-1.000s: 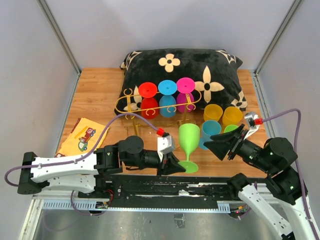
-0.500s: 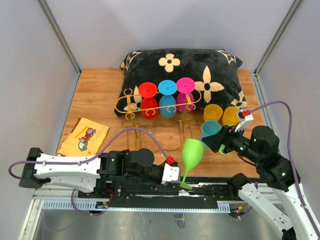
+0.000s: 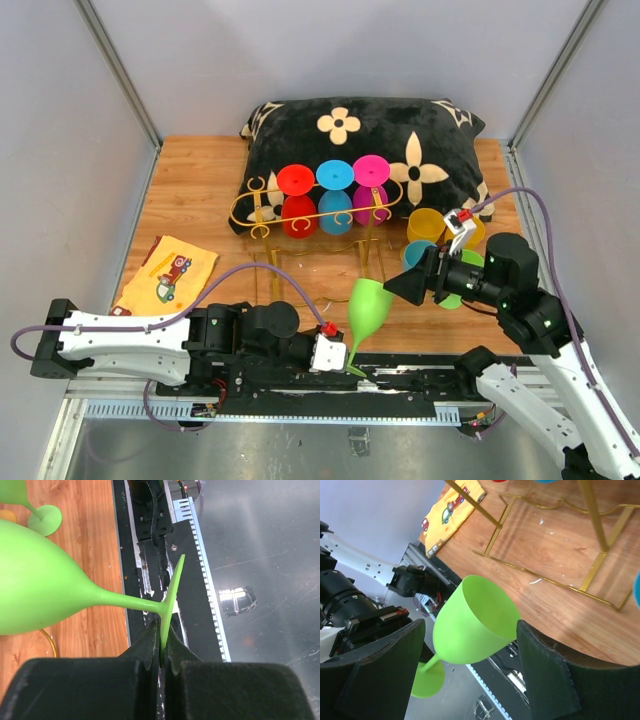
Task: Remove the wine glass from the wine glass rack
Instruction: Place the wine glass at the center of the board.
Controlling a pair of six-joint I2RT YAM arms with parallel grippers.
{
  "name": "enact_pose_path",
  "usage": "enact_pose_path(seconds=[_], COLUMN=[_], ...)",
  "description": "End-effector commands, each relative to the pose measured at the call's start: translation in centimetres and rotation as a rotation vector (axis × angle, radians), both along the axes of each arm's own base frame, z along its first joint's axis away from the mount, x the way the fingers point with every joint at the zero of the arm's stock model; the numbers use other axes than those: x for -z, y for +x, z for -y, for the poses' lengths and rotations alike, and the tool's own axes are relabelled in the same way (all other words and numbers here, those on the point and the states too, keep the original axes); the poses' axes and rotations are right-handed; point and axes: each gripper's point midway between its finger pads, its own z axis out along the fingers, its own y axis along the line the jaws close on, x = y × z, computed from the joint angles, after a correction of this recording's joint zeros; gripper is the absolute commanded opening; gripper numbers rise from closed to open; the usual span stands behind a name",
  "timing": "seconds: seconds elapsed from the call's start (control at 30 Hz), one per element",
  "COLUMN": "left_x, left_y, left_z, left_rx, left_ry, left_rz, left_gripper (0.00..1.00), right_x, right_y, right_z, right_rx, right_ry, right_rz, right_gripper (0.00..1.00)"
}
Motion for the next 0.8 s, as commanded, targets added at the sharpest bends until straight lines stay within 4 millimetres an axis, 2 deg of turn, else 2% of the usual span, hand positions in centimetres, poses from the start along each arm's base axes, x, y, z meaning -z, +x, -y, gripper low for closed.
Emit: enact_pose_path(seconds=[0.0,0.2,0.37,0.57,0.77], left_x=[-0.6,-0.5,0.8,-0.4,-0.7], left_y=[-0.1,-0.8,0.8,1.5,2.4], left_z=[0.0,-0.2,-0.9,0.2,0.5], left_rx=[0.029,0.098,0.061,0.052,0.028], left_ry=[-0.017,-0.014,0.065,0.003,-0.007], left_rz=[0.031,0.059,0.14,0.197,0.246], left_gripper=[0.01,0.0,0.01,0.0,0.01], right_x=[-0.5,0.6,0.1,0.3,0.7], right_y=[-0.5,0.7,-0.5,-1.7,-2.0], right_z=[-1.5,-1.5,-2.2,-2.3,-2.4], right_rx=[-0.103,-0.115,-0.254,-0.32,-0.341], right_ry=[0.049,0.072,0.147,0.156,0.153], right_rz=[-0.036,-0.119,-0.163,-0.195,-0.221], right_gripper=[0.75,0.73,0.67,0.62,0.54])
